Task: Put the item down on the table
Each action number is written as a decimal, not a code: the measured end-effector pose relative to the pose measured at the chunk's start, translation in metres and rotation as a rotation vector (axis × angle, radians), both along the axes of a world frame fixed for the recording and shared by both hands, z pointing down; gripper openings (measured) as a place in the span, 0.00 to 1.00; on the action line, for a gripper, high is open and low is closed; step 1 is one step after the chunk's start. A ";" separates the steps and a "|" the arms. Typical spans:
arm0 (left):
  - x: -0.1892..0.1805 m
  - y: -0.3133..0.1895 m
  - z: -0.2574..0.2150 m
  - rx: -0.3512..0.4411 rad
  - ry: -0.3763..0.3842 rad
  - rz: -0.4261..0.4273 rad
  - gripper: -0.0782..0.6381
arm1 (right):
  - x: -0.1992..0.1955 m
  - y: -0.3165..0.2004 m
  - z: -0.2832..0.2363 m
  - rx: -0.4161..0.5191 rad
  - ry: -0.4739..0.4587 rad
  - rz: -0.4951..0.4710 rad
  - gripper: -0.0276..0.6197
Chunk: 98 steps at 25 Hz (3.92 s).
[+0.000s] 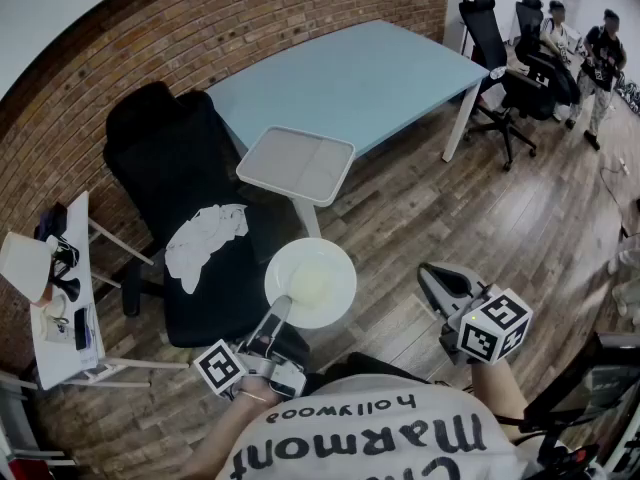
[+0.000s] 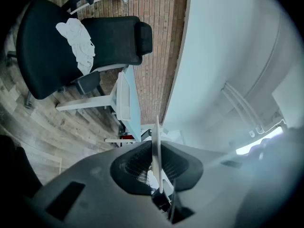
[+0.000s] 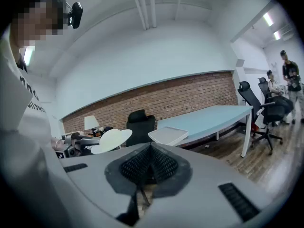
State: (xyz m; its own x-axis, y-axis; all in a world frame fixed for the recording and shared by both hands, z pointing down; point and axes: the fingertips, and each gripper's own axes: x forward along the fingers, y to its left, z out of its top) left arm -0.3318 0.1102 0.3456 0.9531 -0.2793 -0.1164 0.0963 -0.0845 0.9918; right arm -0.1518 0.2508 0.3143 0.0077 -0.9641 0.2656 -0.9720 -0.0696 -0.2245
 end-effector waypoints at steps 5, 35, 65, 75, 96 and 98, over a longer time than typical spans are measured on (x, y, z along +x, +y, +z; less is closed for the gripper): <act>0.007 0.004 0.002 0.004 0.005 0.000 0.15 | 0.012 0.005 0.003 0.000 0.004 0.031 0.06; 0.038 -0.049 0.028 -0.030 -0.017 -0.066 0.15 | 0.065 -0.032 0.054 -0.070 -0.060 0.062 0.06; 0.171 -0.249 0.033 -0.036 -0.031 -0.067 0.15 | 0.227 -0.226 0.042 -0.140 -0.060 0.102 0.06; 0.182 -0.287 0.031 -0.008 -0.027 -0.141 0.15 | 0.244 -0.281 0.026 -0.116 -0.027 0.020 0.06; 0.185 -0.236 0.027 -0.031 -0.103 -0.628 0.15 | 0.265 -0.403 0.049 -0.184 -0.031 -0.580 0.06; 0.196 -0.226 0.029 -0.040 -0.116 -0.661 0.15 | 0.276 -0.405 0.055 -0.200 -0.043 -0.618 0.06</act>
State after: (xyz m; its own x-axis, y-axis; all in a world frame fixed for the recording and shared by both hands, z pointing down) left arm -0.1358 -0.1158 0.3751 0.5855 -0.8107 -0.0010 -0.0708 -0.0523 0.9961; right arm 0.1244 -0.1541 0.3697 -0.5471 -0.7191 0.4285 -0.8367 0.4552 -0.3044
